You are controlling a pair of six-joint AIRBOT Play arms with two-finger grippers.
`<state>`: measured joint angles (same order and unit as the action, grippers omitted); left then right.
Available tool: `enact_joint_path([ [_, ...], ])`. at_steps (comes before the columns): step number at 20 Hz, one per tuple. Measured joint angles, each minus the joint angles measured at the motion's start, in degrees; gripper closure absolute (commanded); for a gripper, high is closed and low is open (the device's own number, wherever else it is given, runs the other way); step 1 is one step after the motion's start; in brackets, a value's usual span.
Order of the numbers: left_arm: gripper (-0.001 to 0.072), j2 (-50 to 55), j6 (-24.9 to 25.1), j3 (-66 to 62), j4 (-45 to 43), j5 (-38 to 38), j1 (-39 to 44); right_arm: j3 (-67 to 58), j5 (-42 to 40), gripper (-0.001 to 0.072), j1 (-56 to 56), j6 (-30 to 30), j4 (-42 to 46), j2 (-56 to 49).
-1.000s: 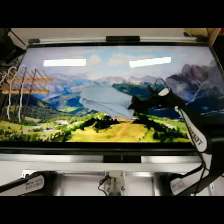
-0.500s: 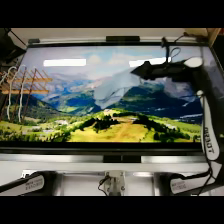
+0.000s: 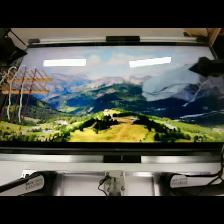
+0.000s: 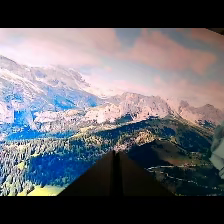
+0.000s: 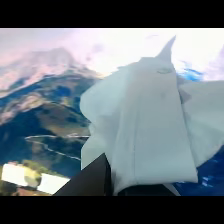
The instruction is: Fold the shirts.
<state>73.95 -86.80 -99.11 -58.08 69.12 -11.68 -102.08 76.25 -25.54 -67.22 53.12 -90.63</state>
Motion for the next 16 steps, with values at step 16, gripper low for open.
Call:
enact_joint_path([
  [16, 0.0681, 0.2, 0.0, 1.0, 0.0, 0.4, 0.0, 27.2, 10.8, 0.0666, -27.5, -8.9, 29.9, 6.3],
])
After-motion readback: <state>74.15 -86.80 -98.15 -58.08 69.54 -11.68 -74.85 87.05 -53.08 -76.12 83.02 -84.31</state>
